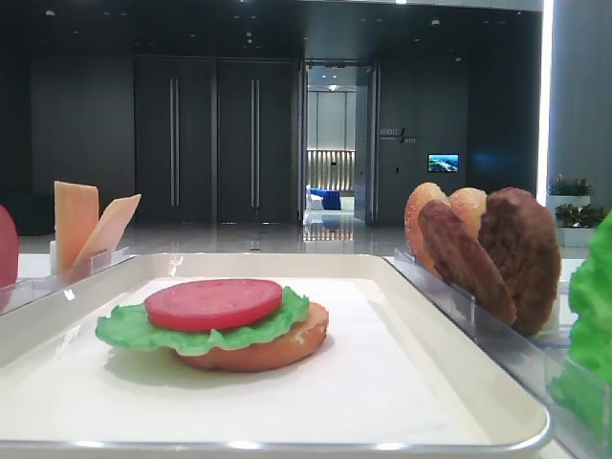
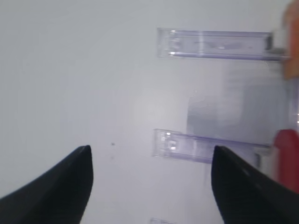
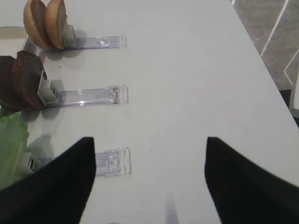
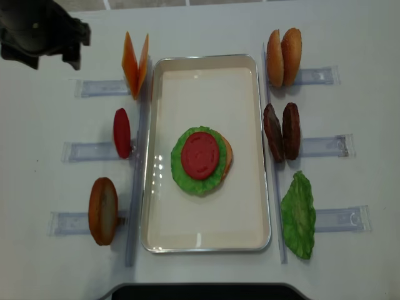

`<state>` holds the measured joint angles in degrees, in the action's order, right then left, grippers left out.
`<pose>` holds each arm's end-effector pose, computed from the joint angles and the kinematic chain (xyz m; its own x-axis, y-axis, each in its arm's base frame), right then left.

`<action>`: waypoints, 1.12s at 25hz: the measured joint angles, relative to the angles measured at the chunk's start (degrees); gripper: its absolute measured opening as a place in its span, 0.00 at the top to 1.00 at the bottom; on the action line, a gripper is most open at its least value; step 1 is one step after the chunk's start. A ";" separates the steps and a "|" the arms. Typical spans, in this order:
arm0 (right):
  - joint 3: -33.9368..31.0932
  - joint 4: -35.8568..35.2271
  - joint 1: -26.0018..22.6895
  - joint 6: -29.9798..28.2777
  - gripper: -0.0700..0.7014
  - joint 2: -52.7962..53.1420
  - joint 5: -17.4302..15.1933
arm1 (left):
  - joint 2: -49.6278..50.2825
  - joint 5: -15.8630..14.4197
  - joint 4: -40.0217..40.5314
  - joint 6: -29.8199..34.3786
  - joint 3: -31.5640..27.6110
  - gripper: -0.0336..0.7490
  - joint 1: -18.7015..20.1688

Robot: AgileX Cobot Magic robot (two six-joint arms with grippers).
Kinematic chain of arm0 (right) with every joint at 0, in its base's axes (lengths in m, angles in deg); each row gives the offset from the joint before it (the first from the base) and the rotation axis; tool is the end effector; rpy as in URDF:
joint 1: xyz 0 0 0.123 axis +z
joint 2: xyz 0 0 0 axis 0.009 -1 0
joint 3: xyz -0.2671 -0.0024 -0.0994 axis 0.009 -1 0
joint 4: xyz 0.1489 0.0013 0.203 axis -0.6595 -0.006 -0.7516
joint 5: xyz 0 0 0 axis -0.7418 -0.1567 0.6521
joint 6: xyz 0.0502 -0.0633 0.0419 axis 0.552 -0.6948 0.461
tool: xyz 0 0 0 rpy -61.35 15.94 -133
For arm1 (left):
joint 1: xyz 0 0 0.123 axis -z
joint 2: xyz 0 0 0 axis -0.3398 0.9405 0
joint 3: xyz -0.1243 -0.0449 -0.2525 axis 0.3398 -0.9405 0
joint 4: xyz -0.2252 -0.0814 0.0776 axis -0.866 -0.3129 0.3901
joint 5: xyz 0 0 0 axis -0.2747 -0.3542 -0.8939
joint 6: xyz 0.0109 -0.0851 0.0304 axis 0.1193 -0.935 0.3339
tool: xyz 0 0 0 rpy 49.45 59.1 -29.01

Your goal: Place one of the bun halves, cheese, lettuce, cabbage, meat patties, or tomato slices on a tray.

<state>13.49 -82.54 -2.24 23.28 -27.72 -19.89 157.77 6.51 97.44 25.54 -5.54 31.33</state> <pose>-0.0100 0.0019 0.2732 -0.5065 -0.0006 -0.8622 0.0062 1.0000 -0.0043 0.3083 -0.0320 0.3206 -0.9135 -0.0166 -0.4065 -0.1191 0.9663 0.2282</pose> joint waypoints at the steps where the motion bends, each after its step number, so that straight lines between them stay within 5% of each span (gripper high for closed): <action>1: 0.00 0.00 0.00 0.00 0.30 0.00 0.00 | 0.00 0.00 0.95 1.72 0.00 0.19 -1.97; 7: 0.00 0.00 0.00 0.00 0.30 0.00 0.00 | -2.02 0.06 -0.87 9.11 -1.31 0.19 -12.08; 12: 0.00 0.00 0.00 0.00 0.30 0.00 0.00 | -12.13 1.45 -3.50 8.15 -11.30 0.19 -12.51; 21: 0.00 0.00 0.00 0.00 0.30 0.00 0.00 | -36.93 4.24 -10.41 11.05 -38.32 0.19 -12.51; 28: 0.00 0.00 0.00 0.00 0.30 0.00 0.00 | -56.56 4.20 -13.93 15.06 -47.82 0.19 -12.51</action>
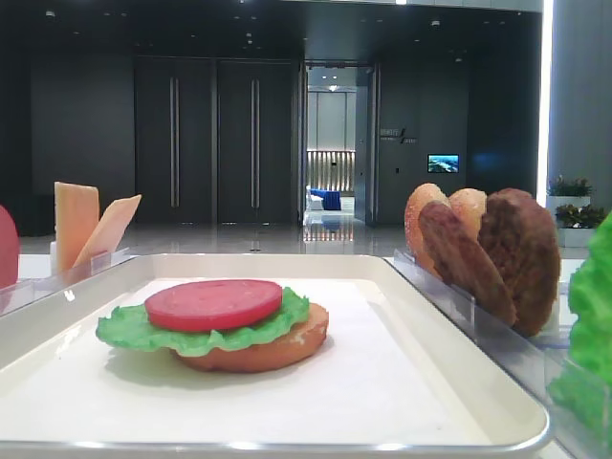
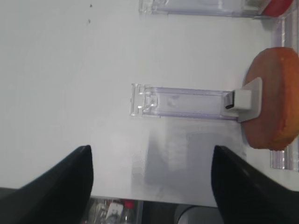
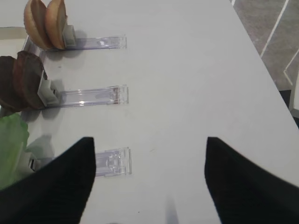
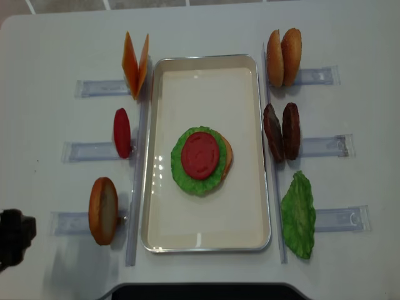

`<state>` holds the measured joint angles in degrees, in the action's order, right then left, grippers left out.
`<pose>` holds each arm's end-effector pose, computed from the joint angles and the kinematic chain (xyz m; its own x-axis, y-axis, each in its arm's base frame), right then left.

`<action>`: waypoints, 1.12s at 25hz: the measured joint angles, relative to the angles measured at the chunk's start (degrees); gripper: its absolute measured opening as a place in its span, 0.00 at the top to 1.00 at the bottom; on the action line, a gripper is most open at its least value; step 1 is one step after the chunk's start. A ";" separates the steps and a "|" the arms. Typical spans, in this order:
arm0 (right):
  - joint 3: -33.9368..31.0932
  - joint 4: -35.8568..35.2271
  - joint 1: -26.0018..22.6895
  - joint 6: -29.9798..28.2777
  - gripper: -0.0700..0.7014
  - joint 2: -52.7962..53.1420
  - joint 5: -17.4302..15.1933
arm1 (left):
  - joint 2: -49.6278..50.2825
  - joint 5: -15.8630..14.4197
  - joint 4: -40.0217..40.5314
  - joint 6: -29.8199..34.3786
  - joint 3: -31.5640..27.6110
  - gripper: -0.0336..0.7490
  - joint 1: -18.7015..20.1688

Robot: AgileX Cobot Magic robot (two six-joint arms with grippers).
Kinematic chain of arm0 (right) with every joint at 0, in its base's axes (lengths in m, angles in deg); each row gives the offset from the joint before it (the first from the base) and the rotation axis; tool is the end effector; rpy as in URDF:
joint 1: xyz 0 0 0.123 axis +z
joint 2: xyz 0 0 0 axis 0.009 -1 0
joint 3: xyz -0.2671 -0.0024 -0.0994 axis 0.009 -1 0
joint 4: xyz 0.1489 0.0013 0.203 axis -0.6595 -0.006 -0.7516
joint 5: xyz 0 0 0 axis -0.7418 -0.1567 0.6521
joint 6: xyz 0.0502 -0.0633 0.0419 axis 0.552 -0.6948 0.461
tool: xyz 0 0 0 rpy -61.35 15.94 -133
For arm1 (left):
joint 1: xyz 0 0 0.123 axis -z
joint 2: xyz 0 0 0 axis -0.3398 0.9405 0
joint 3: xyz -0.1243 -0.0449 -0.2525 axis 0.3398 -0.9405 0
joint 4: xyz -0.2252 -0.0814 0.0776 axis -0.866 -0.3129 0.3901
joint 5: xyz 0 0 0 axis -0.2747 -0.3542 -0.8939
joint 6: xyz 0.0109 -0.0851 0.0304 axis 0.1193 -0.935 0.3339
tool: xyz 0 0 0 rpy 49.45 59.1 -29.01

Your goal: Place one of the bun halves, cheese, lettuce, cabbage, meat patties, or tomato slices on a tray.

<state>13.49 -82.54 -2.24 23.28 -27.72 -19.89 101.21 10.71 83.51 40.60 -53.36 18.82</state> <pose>-0.0100 0.0019 0.2732 -0.5065 -0.0006 -0.8622 0.0062 1.0000 -0.0043 0.0753 0.0116 0.2578 -0.8430 -0.0641 -0.5341 -0.1190 0.9905 0.0690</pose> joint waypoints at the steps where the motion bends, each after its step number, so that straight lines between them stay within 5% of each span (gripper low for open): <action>1: 0.00 0.00 0.00 0.00 0.30 0.00 0.00 | -2.22 -0.15 -0.49 1.12 -0.26 0.19 0.00; 13: 0.00 0.00 0.00 0.00 0.30 0.00 0.00 | -31.03 -2.35 -2.13 5.48 -1.59 0.19 0.00; 28: 0.00 0.00 0.00 0.00 0.30 0.00 0.00 | -31.90 -2.88 -3.93 6.88 -1.59 0.19 0.00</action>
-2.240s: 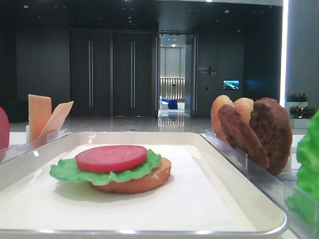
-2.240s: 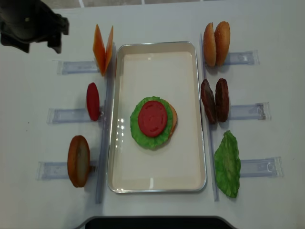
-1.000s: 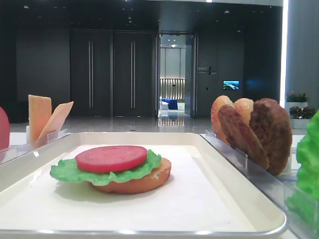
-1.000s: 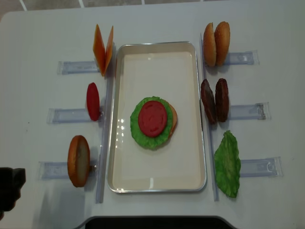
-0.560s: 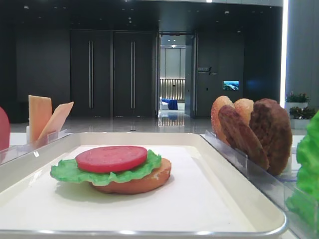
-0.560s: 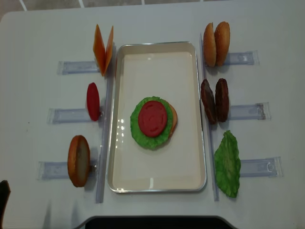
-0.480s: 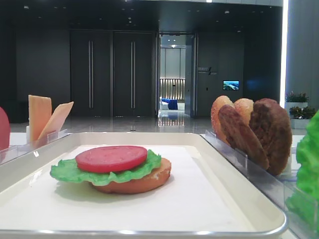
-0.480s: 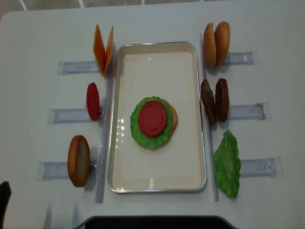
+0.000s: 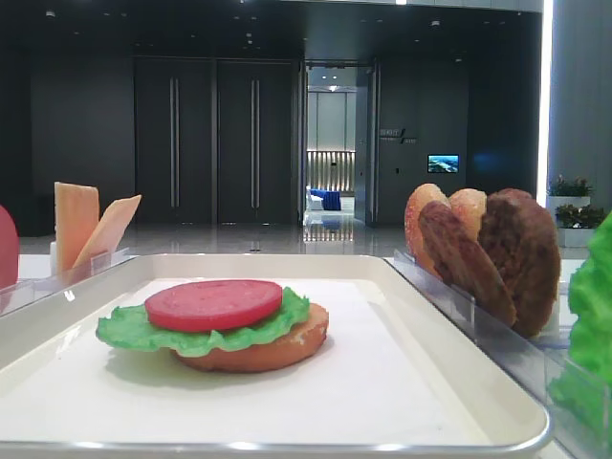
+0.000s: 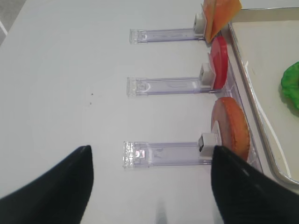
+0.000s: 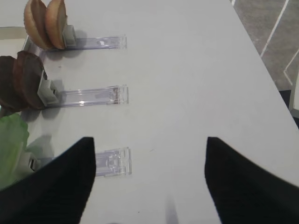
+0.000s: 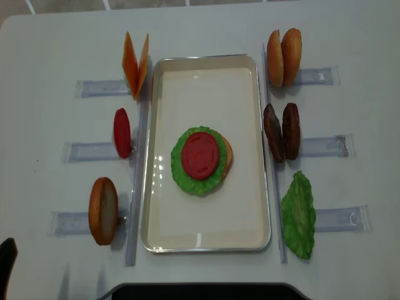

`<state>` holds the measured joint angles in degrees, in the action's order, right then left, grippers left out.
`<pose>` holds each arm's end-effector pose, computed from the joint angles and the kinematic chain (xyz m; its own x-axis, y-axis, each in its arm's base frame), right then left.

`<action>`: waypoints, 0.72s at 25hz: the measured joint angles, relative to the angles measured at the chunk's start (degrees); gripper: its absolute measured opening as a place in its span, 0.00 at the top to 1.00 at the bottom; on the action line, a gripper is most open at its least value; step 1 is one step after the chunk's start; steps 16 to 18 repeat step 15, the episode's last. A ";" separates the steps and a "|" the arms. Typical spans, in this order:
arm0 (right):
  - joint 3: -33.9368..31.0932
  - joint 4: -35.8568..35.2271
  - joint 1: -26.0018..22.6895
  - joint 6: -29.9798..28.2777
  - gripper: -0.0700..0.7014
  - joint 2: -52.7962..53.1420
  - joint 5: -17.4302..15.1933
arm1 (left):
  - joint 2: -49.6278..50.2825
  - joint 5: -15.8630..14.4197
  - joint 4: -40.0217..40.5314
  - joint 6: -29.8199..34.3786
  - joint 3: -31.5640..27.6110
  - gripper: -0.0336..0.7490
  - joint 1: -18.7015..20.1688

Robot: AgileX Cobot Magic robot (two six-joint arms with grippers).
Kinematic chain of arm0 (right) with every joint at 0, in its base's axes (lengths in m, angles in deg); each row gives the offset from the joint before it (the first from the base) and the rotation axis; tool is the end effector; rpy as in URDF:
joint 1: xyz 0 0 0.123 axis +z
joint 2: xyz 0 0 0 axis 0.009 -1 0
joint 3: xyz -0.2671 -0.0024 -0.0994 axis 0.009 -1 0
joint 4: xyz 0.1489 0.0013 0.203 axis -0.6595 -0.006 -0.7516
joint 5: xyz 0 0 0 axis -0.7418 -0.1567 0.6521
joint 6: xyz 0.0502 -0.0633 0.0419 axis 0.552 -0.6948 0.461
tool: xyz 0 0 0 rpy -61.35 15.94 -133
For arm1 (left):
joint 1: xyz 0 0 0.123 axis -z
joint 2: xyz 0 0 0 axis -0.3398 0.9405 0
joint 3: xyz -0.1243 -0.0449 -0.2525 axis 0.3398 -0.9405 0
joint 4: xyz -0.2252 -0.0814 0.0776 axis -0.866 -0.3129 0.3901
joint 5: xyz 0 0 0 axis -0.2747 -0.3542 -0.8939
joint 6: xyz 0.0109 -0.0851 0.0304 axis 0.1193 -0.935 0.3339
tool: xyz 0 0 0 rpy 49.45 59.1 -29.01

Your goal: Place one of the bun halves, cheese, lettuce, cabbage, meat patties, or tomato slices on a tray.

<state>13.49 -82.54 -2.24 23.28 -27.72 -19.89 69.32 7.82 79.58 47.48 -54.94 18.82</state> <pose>-0.0100 0.0019 0.2732 -0.5065 -0.0006 -0.8622 0.0062 1.0000 -0.0043 -0.0059 0.0048 0.2652 -0.5128 0.0251 -0.8581 -0.0470 0.9973 0.0572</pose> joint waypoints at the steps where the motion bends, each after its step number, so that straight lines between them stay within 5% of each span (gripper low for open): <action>1: 0.00 0.00 0.00 0.00 0.30 0.00 0.00 | 0.00 0.00 0.00 0.00 0.00 0.19 0.00; 18: 0.00 0.00 0.00 0.00 0.30 0.00 0.00 | 0.00 0.00 0.00 0.00 0.00 0.19 0.00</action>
